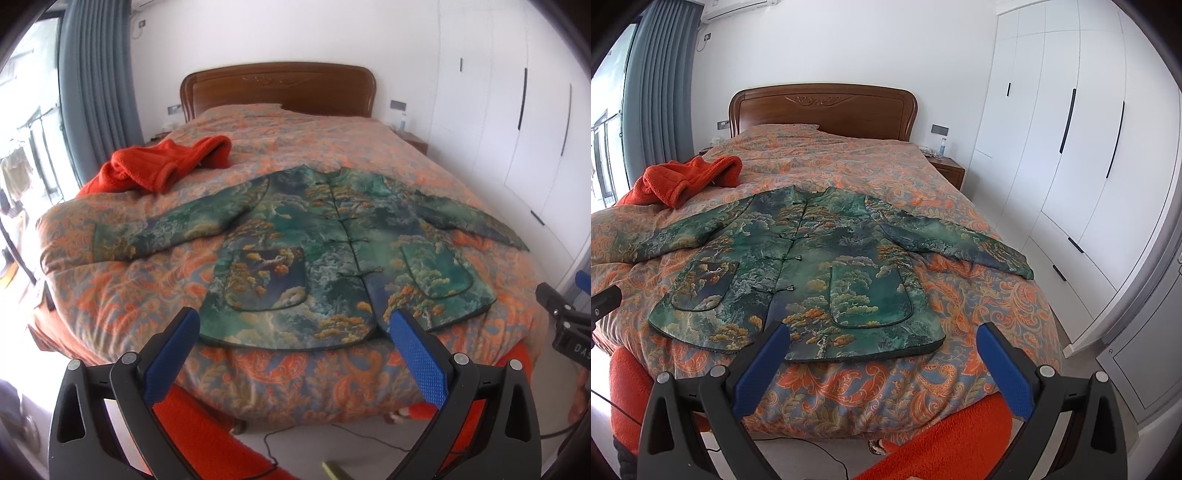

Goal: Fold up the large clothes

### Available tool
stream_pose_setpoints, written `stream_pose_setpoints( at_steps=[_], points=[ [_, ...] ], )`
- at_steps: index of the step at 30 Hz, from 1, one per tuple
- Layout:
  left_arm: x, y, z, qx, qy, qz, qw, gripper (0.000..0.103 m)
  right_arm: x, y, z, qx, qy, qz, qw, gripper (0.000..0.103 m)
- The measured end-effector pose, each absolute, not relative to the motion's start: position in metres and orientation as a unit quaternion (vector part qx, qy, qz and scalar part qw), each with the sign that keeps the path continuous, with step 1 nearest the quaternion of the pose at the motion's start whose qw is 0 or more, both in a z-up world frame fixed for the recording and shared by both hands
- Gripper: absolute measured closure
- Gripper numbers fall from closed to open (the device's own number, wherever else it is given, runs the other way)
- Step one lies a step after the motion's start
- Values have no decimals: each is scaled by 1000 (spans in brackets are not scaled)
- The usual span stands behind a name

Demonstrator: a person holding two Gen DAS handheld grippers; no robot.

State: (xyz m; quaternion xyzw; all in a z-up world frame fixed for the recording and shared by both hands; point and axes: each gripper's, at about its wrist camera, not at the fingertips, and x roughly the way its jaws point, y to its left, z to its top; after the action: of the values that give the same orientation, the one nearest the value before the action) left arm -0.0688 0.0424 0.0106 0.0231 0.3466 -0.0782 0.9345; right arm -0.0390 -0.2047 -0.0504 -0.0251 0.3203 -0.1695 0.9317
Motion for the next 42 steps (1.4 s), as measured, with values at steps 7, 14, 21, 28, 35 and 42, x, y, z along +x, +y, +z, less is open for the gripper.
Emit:
stream_pose_setpoints(
  at_steps=[7, 14, 21, 28, 35, 42],
  points=[
    [-70, 41, 8, 27, 350, -79, 933, 0, -45, -207, -52, -21, 323, -176, 930, 0],
    [-65, 42, 7, 27, 350, -76, 933, 0, -42, -213, -54, -19, 328, -179, 927, 0],
    [-62, 42, 6, 30, 352, -75, 932, 0, -39, -215, -55, -19, 330, -178, 927, 0],
    [-54, 41, 1, 37, 357, -67, 931, 0, -29, -216, -61, -22, 336, -174, 926, 0],
    [-45, 37, -1, 46, 358, -63, 930, 0, -22, -219, -65, -22, 339, -175, 924, 0],
    [-41, 33, -1, 47, 357, -65, 931, 0, -16, -221, -61, -25, 334, -174, 926, 0]
  ],
)
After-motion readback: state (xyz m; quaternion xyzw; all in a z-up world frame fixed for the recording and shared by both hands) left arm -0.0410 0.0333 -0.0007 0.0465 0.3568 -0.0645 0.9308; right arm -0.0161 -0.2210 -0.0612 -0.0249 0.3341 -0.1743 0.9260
